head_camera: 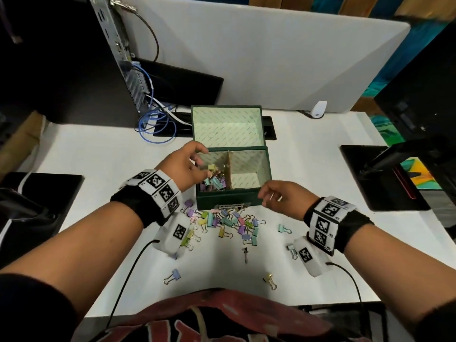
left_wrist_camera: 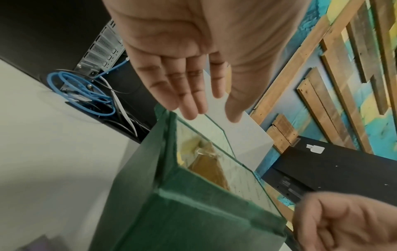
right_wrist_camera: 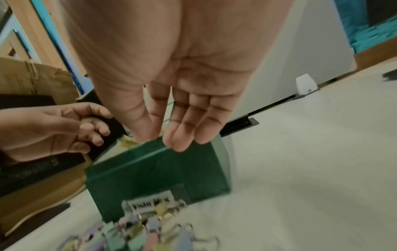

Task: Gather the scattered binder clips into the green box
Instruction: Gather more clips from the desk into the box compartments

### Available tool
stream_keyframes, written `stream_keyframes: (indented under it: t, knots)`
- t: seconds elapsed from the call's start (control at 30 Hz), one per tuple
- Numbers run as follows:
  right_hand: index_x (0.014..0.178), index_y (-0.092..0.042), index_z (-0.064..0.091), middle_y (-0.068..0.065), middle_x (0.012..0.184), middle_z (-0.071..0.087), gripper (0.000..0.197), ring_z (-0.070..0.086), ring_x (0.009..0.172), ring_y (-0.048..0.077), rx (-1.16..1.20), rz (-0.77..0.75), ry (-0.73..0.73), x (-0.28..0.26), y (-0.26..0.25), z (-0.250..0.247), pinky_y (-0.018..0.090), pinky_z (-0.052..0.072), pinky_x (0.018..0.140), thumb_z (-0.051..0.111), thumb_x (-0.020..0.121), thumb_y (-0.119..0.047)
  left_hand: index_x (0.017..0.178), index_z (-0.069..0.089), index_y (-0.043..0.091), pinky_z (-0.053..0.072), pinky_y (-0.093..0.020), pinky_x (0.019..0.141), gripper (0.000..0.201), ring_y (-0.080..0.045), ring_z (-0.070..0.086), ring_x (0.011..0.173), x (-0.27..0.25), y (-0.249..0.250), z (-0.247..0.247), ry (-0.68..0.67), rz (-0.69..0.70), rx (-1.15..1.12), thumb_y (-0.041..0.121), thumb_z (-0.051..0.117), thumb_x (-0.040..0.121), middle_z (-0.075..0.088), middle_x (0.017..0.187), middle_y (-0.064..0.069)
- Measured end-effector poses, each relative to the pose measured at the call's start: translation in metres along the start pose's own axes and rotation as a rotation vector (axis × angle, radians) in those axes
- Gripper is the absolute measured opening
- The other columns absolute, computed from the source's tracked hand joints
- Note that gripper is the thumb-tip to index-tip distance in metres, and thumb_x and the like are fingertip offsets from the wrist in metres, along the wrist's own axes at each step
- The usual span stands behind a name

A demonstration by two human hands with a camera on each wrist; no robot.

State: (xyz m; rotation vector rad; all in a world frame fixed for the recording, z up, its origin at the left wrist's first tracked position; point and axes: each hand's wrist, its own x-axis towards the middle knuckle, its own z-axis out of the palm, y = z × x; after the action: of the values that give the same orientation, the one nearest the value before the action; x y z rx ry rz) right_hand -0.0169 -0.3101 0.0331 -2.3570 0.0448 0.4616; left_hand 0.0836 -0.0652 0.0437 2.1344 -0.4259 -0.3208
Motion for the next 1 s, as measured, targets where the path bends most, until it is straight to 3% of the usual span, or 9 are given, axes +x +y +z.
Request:
stream_keyframes:
  t: [0.1,0.2,0.27,0.37,0.43,0.5,0.67,0.87,1.0]
  knots:
    - [0.094,-0.028,0.061,-0.013,0.086,0.056,0.017,0.059,0.082,0.017,-0.150,0.071,-0.092,-0.010,0.012,0.006,0.030,0.048,0.079,0.064,0.081,-0.018,0.104,0.045,0.034,0.046,-0.030,0.074,0.040,-0.017,0.055,0.074,-0.006,-0.006,-0.003,-0.015,-0.015,0.047,0.021,0.071,0.076,0.051,0.087,0.005]
    - [0.110,-0.027,0.057,-0.007,0.100,0.052,0.034,0.060,0.087,0.018,-0.271,0.097,-0.210,-0.015,0.021,0.014,0.024,0.044,0.076,0.069,0.079,-0.027,0.105,0.046,0.034,0.046,-0.032,0.073,0.043,-0.018,0.054,0.072,-0.020,-0.026,-0.012,-0.048,-0.088,0.153,0.026,0.074,0.073,0.051,0.090,0.001]
    - [0.119,-0.032,0.050,-0.006,0.108,0.050,0.051,0.056,0.087,0.014,-0.301,0.095,-0.274,-0.017,0.024,0.020,0.023,0.043,0.079,0.073,0.074,-0.038,0.114,0.044,0.035,0.048,-0.031,0.074,0.060,-0.016,0.056,0.073,-0.034,-0.041,-0.019,-0.145,-0.150,0.267,0.036,0.079,0.065,0.049,0.093,0.002]
    - [0.135,-0.039,0.032,-0.003,0.129,0.042,0.083,0.048,0.113,0.016,-0.417,0.023,-0.299,-0.018,0.022,0.034,0.032,0.042,0.098,0.073,0.065,-0.057,0.137,0.022,0.040,0.047,-0.033,0.091,0.106,-0.019,0.052,0.100,-0.059,-0.058,-0.018,-0.391,-0.208,0.475,0.051,0.083,0.052,0.041,0.114,0.001]
    - [0.139,-0.043,0.019,-0.002,0.140,0.033,0.098,0.037,0.128,0.021,-0.493,-0.025,-0.287,-0.016,0.018,0.044,0.039,0.039,0.105,0.069,0.059,-0.069,0.140,0.001,0.047,0.040,-0.037,0.103,0.126,-0.022,0.038,0.122,-0.075,-0.065,-0.010,-0.514,-0.193,0.607,0.062,0.080,0.044,0.030,0.131,0.000]
    - [0.141,-0.044,0.012,-0.001,0.146,0.027,0.105,0.031,0.133,0.024,-0.529,-0.035,-0.297,-0.011,0.014,0.052,0.042,0.037,0.107,0.068,0.056,-0.072,0.137,-0.013,0.050,0.038,-0.039,0.106,0.134,-0.021,0.029,0.130,-0.086,-0.071,0.000,-0.590,-0.160,0.697,0.067,0.078,0.040,0.020,0.139,0.003]
    - [0.142,-0.036,0.013,0.007,0.146,0.026,0.100,0.033,0.129,0.033,-0.694,-0.051,-0.308,0.000,0.006,0.071,0.047,0.042,0.102,0.066,0.063,-0.067,0.139,-0.016,0.046,0.032,-0.041,0.111,0.128,-0.025,0.012,0.141,-0.094,-0.080,0.021,-0.628,-0.122,0.845,0.060,0.076,0.051,-0.001,0.153,0.000]
    - [0.139,-0.029,0.030,0.010,0.132,0.038,0.076,0.042,0.121,0.032,-0.559,-0.030,-0.229,0.013,-0.001,0.078,0.040,0.042,0.101,0.067,0.075,-0.047,0.144,0.014,0.032,0.037,-0.035,0.106,0.096,-0.027,0.034,0.127,-0.078,-0.084,0.030,-0.459,-0.154,0.638,0.050,0.071,0.070,0.026,0.140,-0.007]
    - [0.132,-0.026,0.044,0.010,0.127,0.042,0.060,0.047,0.115,0.031,-0.471,0.002,-0.189,0.017,-0.004,0.077,0.035,0.043,0.099,0.068,0.078,-0.035,0.143,0.021,0.029,0.042,-0.038,0.103,0.090,-0.026,0.041,0.122,-0.068,-0.076,0.035,-0.423,-0.184,0.574,0.042,0.073,0.071,0.030,0.137,-0.007]
